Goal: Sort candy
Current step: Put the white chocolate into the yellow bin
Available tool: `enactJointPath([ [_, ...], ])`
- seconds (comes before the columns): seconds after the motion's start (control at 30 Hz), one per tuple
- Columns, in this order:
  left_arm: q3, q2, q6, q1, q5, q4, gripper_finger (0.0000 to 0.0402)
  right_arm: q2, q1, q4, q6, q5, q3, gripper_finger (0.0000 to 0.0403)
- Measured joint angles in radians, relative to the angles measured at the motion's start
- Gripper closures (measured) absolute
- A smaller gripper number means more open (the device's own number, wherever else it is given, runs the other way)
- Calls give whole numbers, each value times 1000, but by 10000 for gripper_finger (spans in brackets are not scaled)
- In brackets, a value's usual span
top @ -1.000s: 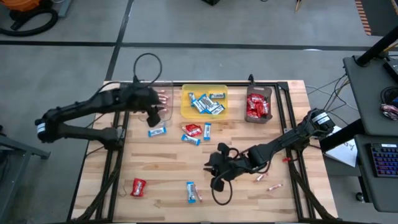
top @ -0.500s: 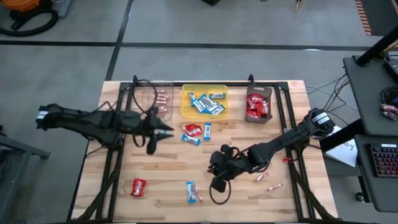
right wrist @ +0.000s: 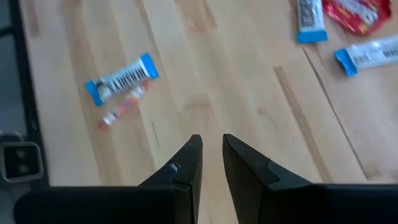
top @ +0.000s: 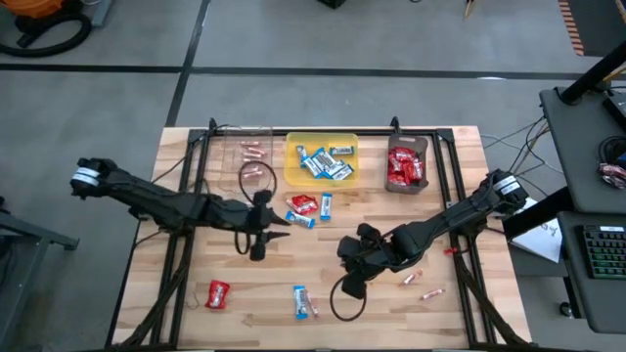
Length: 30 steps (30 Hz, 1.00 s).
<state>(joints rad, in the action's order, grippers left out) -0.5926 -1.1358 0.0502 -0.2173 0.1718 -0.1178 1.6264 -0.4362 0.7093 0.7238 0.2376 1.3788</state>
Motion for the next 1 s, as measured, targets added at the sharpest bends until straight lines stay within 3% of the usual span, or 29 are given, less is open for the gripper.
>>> enactJointPath([
  [0.17, 0, -131, -69, 1, 32, -44, 296, -8, -3, 93, 29, 0, -1, 342],
  [0.3, 0, -244, -106, 2, 90, -67, 296, -9, -18, 99, 35, 91, -9, 339],
  [0.53, -23, -405, -148, 45, 135, -116, 290, -8, -29, 94, 35, 132, -11, 345],
  [1.0, -108, -586, -250, 91, 134, -102, 195, -7, -29, 89, 35, 139, -11, 346],
])
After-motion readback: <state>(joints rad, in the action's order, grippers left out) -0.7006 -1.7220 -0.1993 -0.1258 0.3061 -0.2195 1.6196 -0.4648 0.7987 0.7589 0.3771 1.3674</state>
